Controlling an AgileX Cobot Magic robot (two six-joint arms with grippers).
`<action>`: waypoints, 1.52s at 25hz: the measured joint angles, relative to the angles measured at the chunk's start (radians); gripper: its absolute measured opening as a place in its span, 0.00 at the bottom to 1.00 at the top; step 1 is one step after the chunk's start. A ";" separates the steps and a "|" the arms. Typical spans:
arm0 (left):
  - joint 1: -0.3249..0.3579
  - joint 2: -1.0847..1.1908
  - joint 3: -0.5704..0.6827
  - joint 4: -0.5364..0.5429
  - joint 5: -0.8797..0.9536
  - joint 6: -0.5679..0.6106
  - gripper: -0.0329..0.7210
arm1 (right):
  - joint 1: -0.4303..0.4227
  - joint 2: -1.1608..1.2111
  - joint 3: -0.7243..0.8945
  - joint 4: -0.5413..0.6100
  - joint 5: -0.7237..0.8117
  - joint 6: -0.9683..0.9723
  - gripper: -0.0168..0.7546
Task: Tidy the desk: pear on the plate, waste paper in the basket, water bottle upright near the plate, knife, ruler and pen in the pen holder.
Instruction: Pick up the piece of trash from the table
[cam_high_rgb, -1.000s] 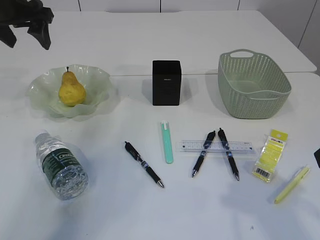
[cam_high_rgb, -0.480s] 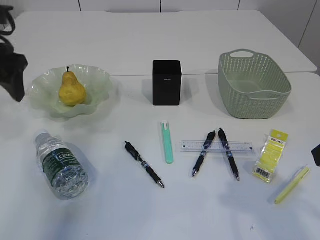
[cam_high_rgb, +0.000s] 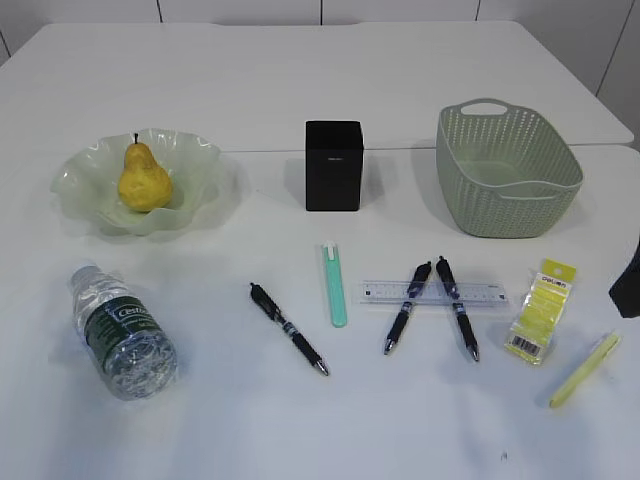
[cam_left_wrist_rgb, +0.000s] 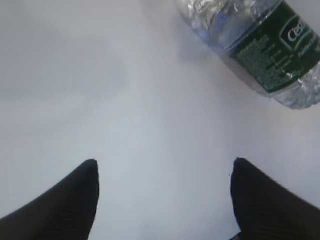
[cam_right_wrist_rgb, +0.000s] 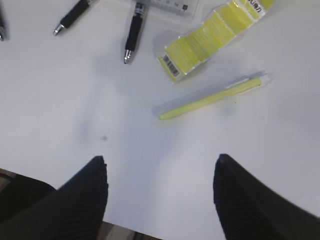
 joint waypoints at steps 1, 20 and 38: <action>0.000 -0.029 0.023 0.000 -0.001 0.000 0.82 | 0.000 0.025 -0.019 -0.019 0.007 -0.011 0.66; 0.000 -0.179 0.070 -0.002 -0.044 0.000 0.82 | 0.094 0.515 -0.253 -0.172 0.020 -0.233 0.63; 0.000 -0.179 0.070 -0.002 -0.047 0.000 0.82 | 0.094 0.666 -0.255 -0.136 -0.142 -0.363 0.59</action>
